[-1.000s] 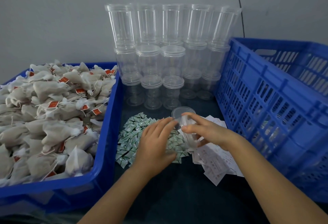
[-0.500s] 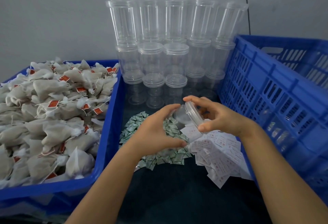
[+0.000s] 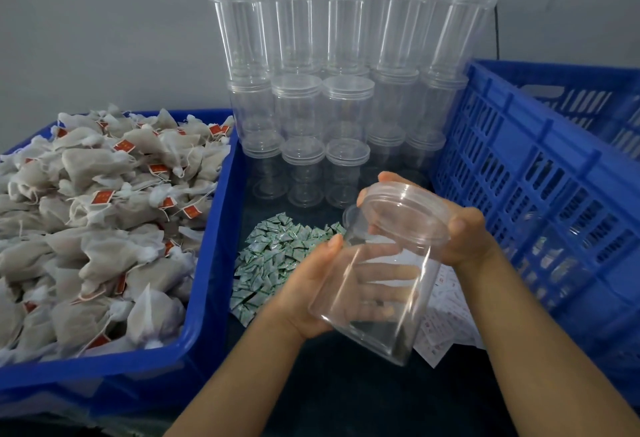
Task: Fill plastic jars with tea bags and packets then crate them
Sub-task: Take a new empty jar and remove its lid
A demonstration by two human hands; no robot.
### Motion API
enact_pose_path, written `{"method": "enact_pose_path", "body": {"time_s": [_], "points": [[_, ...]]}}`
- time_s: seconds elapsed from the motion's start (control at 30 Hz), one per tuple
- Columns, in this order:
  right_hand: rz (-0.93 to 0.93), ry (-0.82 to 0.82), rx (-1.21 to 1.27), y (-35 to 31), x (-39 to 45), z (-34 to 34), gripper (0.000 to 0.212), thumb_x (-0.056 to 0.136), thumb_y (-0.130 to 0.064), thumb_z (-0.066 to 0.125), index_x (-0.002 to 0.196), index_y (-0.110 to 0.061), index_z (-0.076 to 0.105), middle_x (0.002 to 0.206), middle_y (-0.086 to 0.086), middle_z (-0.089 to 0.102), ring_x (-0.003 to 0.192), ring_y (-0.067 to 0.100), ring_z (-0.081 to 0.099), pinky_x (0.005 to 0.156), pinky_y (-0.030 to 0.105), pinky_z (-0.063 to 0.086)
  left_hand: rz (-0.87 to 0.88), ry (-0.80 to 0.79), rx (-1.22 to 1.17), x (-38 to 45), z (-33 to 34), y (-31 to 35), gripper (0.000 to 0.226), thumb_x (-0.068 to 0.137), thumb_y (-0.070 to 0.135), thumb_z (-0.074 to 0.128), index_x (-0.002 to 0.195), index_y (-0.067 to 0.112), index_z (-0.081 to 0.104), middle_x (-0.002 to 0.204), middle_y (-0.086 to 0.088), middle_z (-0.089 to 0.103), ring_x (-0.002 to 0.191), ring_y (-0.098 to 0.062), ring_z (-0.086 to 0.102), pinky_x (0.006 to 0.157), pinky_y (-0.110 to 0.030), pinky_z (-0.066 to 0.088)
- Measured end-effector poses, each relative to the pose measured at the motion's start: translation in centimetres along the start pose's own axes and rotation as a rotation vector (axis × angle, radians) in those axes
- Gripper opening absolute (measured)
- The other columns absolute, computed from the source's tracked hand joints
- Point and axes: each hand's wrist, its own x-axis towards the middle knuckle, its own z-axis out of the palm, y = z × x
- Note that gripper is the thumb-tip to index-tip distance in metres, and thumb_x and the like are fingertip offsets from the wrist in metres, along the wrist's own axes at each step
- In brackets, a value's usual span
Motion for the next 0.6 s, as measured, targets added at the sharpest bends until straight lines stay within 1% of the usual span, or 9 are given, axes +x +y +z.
{"method": "enact_pose_path", "body": {"time_s": [0.1,0.17,0.23,0.27,0.3,0.37,0.43,0.47,0.6], "points": [[0.004,0.151,0.073,0.4,-0.4,-0.7,0.075,0.065,-0.026,0.086,0.136,-0.023,0.062,0.140,0.004,0.059,0.128,0.020,0.056,0.112,0.044,0.042,0.150,0.137,0.158,-0.3,0.6,0.6,0.098,0.057,0.054,0.082,0.134,0.005,0.045,0.115,-0.010,0.064,0.098,-0.024,0.066,0.080,-0.034,0.056],[0.131,0.404,-0.142,-0.2,-0.4,-0.9,0.069,0.084,-0.012,0.066,0.149,-0.018,0.045,0.148,-0.002,0.049,0.131,0.006,0.053,0.112,0.042,0.043,0.299,0.403,0.602,-0.6,0.5,1.2,0.091,0.058,0.046,0.084,0.135,0.019,0.045,0.116,0.008,0.063,0.104,-0.012,0.062,0.082,-0.023,0.052],[0.212,0.582,-0.239,-0.3,0.1,-1.0,0.067,0.095,-0.041,0.062,0.153,-0.023,0.035,0.143,-0.004,0.051,0.115,0.002,0.062,0.089,0.034,0.058,0.412,0.772,1.249,-0.8,0.3,1.3,0.094,0.061,0.046,0.082,0.141,0.027,0.036,0.127,0.016,0.050,0.116,-0.004,0.047,0.095,-0.020,0.041],[0.280,0.632,-0.234,-0.3,0.3,-0.7,0.081,0.084,-0.065,0.063,0.151,-0.028,0.037,0.139,0.000,0.055,0.105,0.009,0.068,0.076,0.031,0.061,0.484,0.896,1.560,-0.7,0.2,1.2,0.096,0.063,0.048,0.080,0.144,0.021,0.035,0.131,0.011,0.045,0.118,-0.006,0.040,0.098,-0.023,0.035],[0.358,0.625,-0.252,-0.4,0.5,-0.1,0.090,0.069,-0.081,0.058,0.146,-0.035,0.043,0.132,0.000,0.059,0.094,0.015,0.072,0.067,0.029,0.061,0.561,0.949,1.798,-0.6,0.2,1.0,0.095,0.063,0.047,0.079,0.143,0.015,0.038,0.133,0.002,0.046,0.118,-0.013,0.040,0.098,-0.028,0.035],[0.440,0.551,-0.421,-0.2,0.9,0.8,0.075,0.058,-0.096,0.049,0.120,-0.054,0.056,0.118,-0.008,0.064,0.079,0.018,0.076,0.060,0.025,0.058,0.660,0.938,2.063,0.0,0.0,0.3,0.089,0.060,0.040,0.082,0.135,0.006,0.048,0.128,-0.010,0.054,0.115,-0.027,0.049,0.094,-0.039,0.043],[0.439,0.537,-0.552,-0.2,1.5,1.5,0.047,0.064,-0.095,0.045,0.098,-0.067,0.060,0.110,-0.016,0.064,0.065,0.012,0.073,0.055,0.021,0.054,0.664,0.896,2.119,0.3,-0.3,-0.3,0.087,0.057,0.032,0.085,0.132,0.003,0.052,0.125,-0.013,0.056,0.114,-0.033,0.055,0.093,-0.044,0.047],[0.423,0.551,-0.604,0.0,1.7,1.5,0.046,0.066,-0.090,0.045,0.102,-0.066,0.061,0.107,-0.017,0.063,0.059,0.009,0.069,0.054,0.020,0.052,0.646,0.874,2.092,0.3,-0.5,-0.5,0.087,0.058,0.033,0.085,0.133,0.003,0.051,0.126,-0.013,0.055,0.114,-0.032,0.056,0.091,-0.042,0.048],[0.341,0.515,-0.666,0.5,1.4,1.0,0.088,0.064,-0.077,0.055,0.144,-0.039,0.049,0.127,-0.012,0.062,0.086,-0.004,0.055,0.072,0.018,0.042,0.466,0.803,1.673,-0.1,-0.6,-0.4,0.096,0.064,0.050,0.077,0.145,0.020,0.034,0.135,0.009,0.041,0.117,-0.004,0.044,0.087,-0.019,0.038]]}}
